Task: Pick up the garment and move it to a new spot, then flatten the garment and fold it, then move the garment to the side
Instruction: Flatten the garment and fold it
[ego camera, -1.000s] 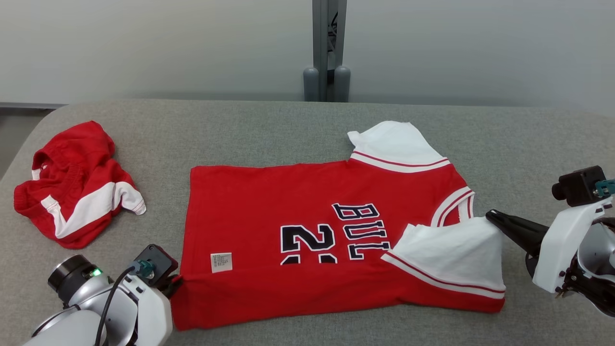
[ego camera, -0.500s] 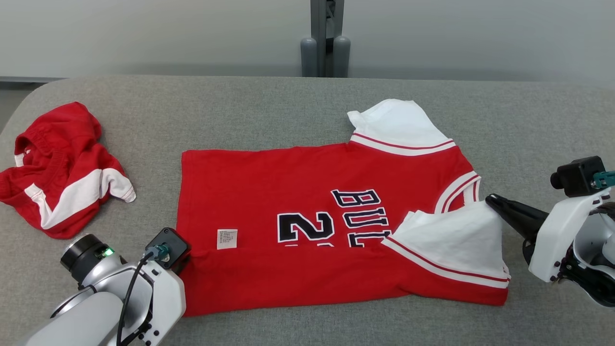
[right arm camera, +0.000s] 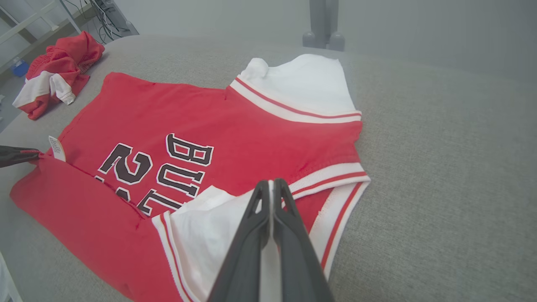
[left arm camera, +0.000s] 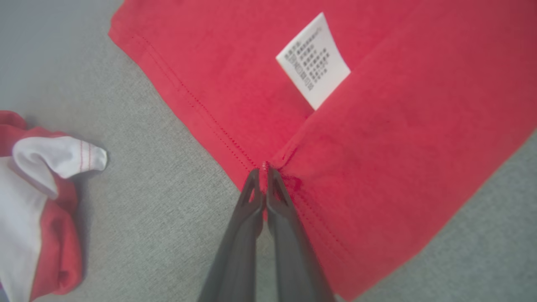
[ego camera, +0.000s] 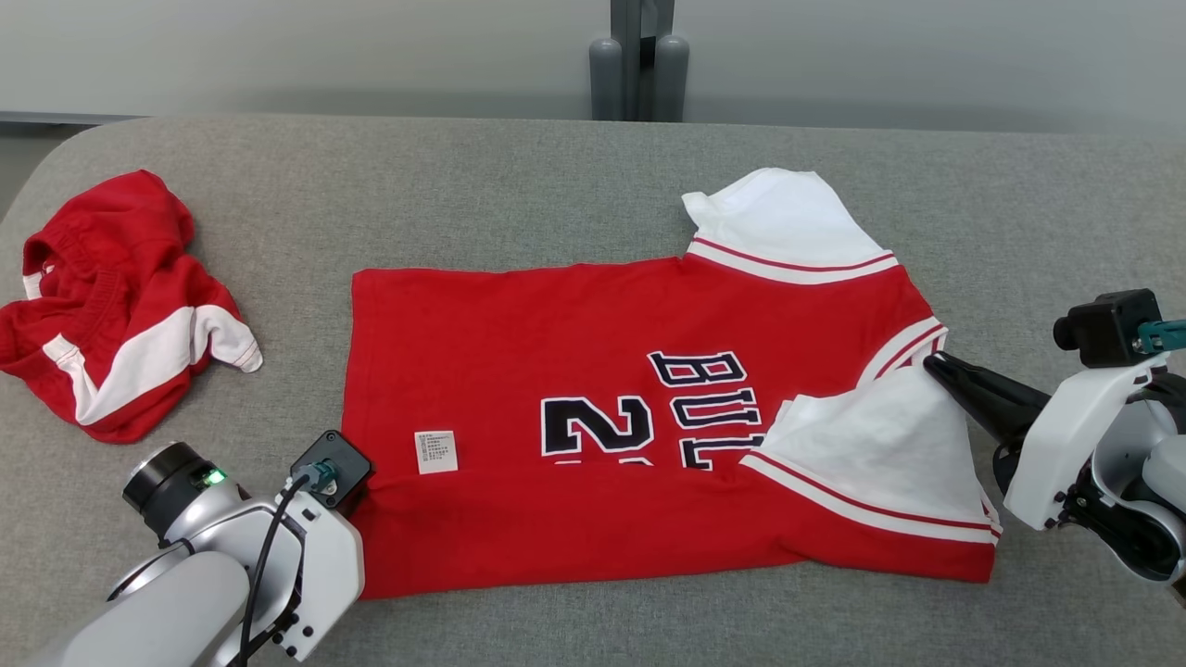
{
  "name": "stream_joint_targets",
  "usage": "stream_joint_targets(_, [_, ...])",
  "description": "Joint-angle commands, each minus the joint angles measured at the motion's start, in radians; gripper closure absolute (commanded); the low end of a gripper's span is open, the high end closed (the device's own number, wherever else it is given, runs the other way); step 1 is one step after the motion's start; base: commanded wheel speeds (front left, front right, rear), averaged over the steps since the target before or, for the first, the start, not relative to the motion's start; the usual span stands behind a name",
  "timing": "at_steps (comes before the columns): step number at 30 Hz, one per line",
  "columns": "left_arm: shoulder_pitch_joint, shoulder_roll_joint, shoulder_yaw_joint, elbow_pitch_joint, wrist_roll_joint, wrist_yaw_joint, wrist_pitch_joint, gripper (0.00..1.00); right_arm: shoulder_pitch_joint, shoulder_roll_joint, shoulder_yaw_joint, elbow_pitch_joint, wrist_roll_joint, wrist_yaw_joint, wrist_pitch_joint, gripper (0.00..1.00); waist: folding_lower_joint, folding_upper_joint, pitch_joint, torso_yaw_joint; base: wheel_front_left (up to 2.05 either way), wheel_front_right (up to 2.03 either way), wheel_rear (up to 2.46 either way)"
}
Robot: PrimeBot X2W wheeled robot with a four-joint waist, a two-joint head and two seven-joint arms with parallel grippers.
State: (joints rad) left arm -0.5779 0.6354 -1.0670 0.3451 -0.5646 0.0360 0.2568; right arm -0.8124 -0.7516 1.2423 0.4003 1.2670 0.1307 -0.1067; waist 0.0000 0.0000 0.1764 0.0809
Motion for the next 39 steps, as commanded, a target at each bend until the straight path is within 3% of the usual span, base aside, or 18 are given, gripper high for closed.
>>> stream_joint_targets(1, [-0.009,-0.002,-0.002,0.008,0.003,-0.002,0.004,1.00,-0.012,0.002,0.009,0.004,-0.001,0.000,-0.011,1.00,0.0000,0.0000,0.001,0.002,0.00,0.00,0.00])
stream_joint_targets(6, [-0.007,-0.006,-0.007,0.012,-0.004,-0.001,0.008,1.00,-0.019,0.006,0.016,0.005,-0.008,0.000,-0.029,1.00,0.0000,0.0000,0.001,0.002,0.00,0.00,0.00])
stream_joint_targets(7, [-0.006,-0.006,-0.008,0.012,-0.006,0.000,0.011,0.95,-0.020,0.005,0.017,0.010,-0.006,0.000,-0.032,1.00,0.0000,0.0000,0.001,0.001,0.00,0.00,0.00])
stream_joint_targets(9, [-0.004,-0.008,-0.009,0.012,-0.011,0.003,0.014,0.65,-0.020,0.007,0.019,0.028,0.001,0.000,-0.041,1.00,0.0000,0.0000,0.000,0.000,0.00,0.00,0.00])
stream_joint_targets(10, [-0.002,-0.009,-0.006,0.012,-0.013,0.009,0.015,0.49,-0.017,0.010,0.017,0.037,0.015,0.000,-0.044,0.87,0.0000,0.0000,-0.001,0.000,0.00,0.00,0.00])
stream_joint_targets(11, [0.000,-0.010,-0.004,0.012,-0.015,0.012,0.017,0.00,-0.015,0.016,0.015,0.044,0.027,0.000,-0.047,0.10,0.0000,0.0000,-0.002,-0.001,0.00,0.00,0.00])
stream_joint_targets(12, [0.002,-0.010,-0.004,0.012,-0.018,0.015,0.019,0.00,-0.013,0.022,0.013,0.049,0.040,0.000,-0.046,0.00,0.0000,0.0000,-0.004,-0.001,0.00,0.00,0.00])
stream_joint_targets(20, [0.021,0.001,-0.003,0.004,-0.027,0.034,0.014,0.00,-0.013,0.031,0.012,0.097,0.032,0.000,-0.119,0.00,0.0000,0.0000,-0.048,-0.004,0.00,0.00,0.00])
stream_joint_targets(26, [0.053,0.004,0.050,-0.020,-0.050,0.100,-0.069,0.00,0.013,0.045,-0.063,0.139,-0.027,0.000,-0.159,0.00,0.0000,0.0000,-0.109,-0.011,0.00,0.00,0.00])
stream_joint_targets(33, [0.119,0.007,0.161,-0.060,-0.088,0.215,-0.274,0.00,0.128,0.092,-0.453,0.081,-0.276,0.000,-0.159,0.00,0.0000,0.0000,-0.161,-0.030,0.00,0.00,0.00])
stream_joint_targets(39, [0.180,-0.031,0.239,-0.079,-0.115,0.288,-0.453,0.00,0.345,0.197,-0.783,-0.027,-0.575,0.000,-0.159,0.00,0.0000,0.0000,-0.191,-0.040,0.00,0.00,0.00])
